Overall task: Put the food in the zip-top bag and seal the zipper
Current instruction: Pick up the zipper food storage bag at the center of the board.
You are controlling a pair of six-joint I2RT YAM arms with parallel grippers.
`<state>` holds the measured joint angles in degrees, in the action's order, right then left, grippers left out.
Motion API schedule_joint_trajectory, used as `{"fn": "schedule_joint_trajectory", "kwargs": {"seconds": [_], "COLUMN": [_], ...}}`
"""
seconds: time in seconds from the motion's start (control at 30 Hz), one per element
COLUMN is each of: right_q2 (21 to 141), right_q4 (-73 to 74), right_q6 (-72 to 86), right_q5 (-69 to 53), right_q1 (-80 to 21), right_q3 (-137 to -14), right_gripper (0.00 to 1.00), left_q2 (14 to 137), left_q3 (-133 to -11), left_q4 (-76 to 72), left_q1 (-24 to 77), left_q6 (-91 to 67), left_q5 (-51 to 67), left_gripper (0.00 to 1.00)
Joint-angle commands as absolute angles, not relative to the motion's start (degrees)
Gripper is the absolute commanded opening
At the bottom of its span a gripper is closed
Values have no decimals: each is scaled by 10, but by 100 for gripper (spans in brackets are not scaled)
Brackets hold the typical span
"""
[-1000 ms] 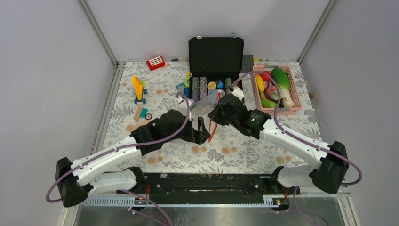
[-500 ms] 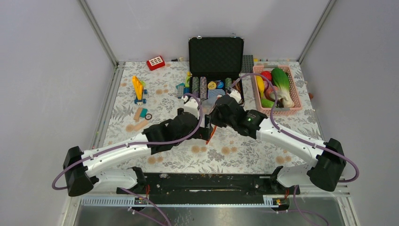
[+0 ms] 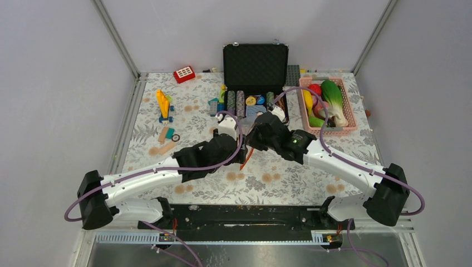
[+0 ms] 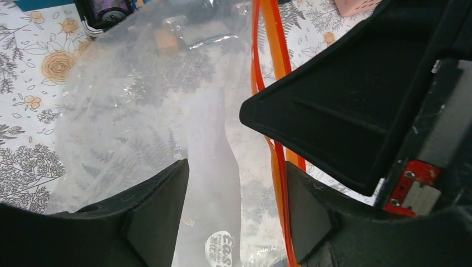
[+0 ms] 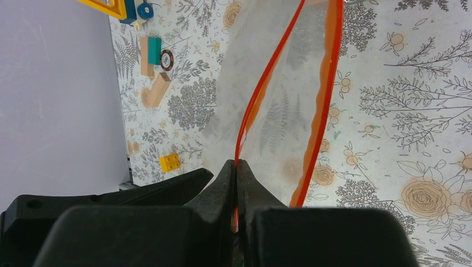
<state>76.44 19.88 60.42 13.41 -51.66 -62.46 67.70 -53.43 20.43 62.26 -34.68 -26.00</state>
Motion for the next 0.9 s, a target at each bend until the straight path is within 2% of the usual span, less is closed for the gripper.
{"fn": "schedule_joint_trajectory", "kwargs": {"seconds": [0.0, 0.1, 0.17, 0.27, 0.37, 0.4, 0.5, 0.67, 0.7, 0.87], "right_q2": [749, 751, 753, 753, 743, 735, 696, 619, 605, 577], "right_q4": [184, 177, 176, 175, 183, 183, 177, 139, 128, 118], "right_q6": [621, 625, 625, 618, 593, 583, 543, 483, 471, 439], "right_q5": [113, 101, 92, 86, 100, 107, 143, 213, 220, 231], "right_q1": [-522, -522, -522, -522, -522, -522, -522, -522, -522, -521], "right_q3": [-638, -638, -638, -637, -639, -637, -625, -592, -584, -539], "right_gripper": [0, 0, 0, 3, 18, 28, 57, 96, 99, 100], "left_q2": [685, 694, 698, 700, 699, 698, 689, 666, 662, 639], "left_q3": [-542, -541, -541, -544, -546, -547, -545, -535, -533, -526], "left_q4": [173, 175, 176, 176, 185, 192, 202, 201, 202, 199], "left_q1": [629, 632, 634, 636, 636, 636, 637, 638, 638, 638], "left_q6": [-350, -354, -356, -358, -369, -375, -383, -395, -399, -411], "left_q5": [-309, -325, -337, -349, -370, -382, -392, -394, -397, -399], "left_gripper": [62, 60, 53, 33, 5, 0, 0, 0, 0, 0]}}
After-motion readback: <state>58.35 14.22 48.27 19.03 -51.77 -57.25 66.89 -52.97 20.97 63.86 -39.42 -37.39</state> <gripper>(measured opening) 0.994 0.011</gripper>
